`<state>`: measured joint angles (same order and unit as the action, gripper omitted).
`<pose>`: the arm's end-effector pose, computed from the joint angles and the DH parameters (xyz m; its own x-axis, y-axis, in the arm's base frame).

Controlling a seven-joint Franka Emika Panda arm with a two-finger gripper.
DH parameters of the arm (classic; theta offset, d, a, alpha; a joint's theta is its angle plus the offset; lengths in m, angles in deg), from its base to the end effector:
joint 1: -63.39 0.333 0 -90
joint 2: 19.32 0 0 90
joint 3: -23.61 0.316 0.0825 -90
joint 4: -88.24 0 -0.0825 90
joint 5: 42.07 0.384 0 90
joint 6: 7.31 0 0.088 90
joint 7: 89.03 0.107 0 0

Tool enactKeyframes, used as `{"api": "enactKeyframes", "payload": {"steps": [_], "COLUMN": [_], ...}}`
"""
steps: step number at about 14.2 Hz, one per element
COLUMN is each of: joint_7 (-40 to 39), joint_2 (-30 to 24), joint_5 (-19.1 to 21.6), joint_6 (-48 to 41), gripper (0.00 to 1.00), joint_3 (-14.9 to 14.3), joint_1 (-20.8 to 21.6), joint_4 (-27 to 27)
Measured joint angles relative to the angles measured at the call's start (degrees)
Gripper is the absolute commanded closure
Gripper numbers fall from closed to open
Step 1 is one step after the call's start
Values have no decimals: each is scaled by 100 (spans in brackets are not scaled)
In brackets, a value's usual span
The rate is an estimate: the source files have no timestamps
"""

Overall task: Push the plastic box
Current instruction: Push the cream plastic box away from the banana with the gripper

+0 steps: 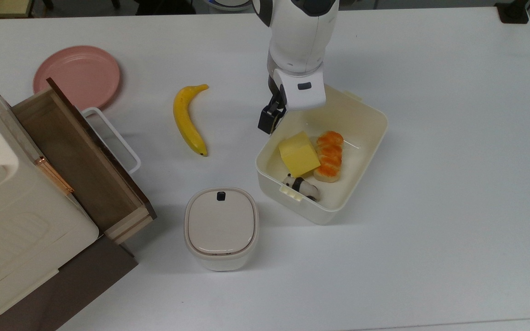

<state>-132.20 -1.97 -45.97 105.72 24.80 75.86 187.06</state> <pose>0.6193 0.1450 0.4032 0.5223 0.8492 -0.0779 0.8519 -0.5238 0.0021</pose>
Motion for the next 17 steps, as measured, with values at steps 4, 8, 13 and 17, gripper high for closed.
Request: {"api": "enactKeyframes", "payload": {"steps": [4, 8, 13, 17], "joint_7": [0, 0, 58, 93], "joint_2": [211, 394, 415, 454], "joint_5": [-177, -301, -301, -301], "joint_6": [423, 471, 496, 804], "gripper": [0, 0, 0, 0], "joint_3": [0, 23, 152, 186], "joint_1": [0, 1, 3, 12], "joint_4": [-62, -335, -513, -521]}}
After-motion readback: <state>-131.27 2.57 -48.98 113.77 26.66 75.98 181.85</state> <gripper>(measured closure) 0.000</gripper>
